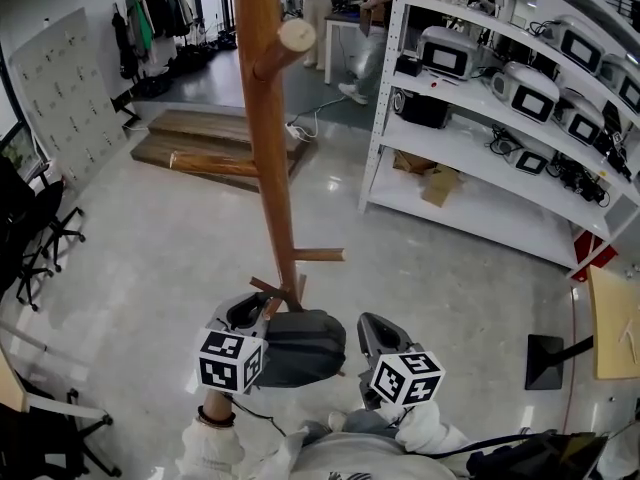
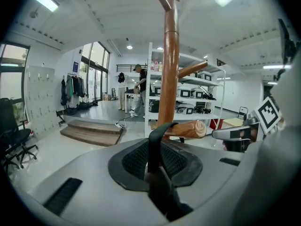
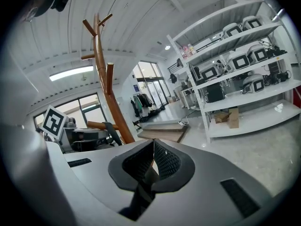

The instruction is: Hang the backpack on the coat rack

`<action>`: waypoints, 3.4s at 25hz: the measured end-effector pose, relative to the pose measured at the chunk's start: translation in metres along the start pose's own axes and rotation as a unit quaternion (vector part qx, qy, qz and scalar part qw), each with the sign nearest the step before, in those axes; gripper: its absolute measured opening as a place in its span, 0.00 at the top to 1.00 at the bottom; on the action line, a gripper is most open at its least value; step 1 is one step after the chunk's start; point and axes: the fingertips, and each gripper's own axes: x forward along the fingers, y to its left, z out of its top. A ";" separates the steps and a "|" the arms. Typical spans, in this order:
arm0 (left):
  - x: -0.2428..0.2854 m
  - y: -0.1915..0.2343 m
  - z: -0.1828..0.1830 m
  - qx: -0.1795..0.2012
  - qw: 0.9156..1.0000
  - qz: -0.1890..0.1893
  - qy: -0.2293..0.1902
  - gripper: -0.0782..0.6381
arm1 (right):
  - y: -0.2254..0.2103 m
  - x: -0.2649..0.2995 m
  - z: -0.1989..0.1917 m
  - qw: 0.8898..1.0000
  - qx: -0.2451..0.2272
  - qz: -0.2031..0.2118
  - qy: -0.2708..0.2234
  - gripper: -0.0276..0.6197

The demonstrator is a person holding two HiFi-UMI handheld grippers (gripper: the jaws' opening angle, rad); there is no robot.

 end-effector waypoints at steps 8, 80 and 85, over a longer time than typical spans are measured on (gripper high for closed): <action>0.015 0.000 -0.004 0.001 1.000 0.000 0.003 0.81 | -0.014 -0.009 0.002 1.000 0.000 -0.016 -0.001 0.94; -0.145 -0.146 -0.064 -0.166 0.969 0.115 -0.140 0.89 | 0.061 -0.113 -0.056 0.988 -0.076 0.129 0.033 0.94; -0.159 -0.166 -0.059 -0.167 0.966 0.135 -0.144 0.89 | 0.062 -0.128 -0.053 0.987 -0.077 0.141 0.030 0.94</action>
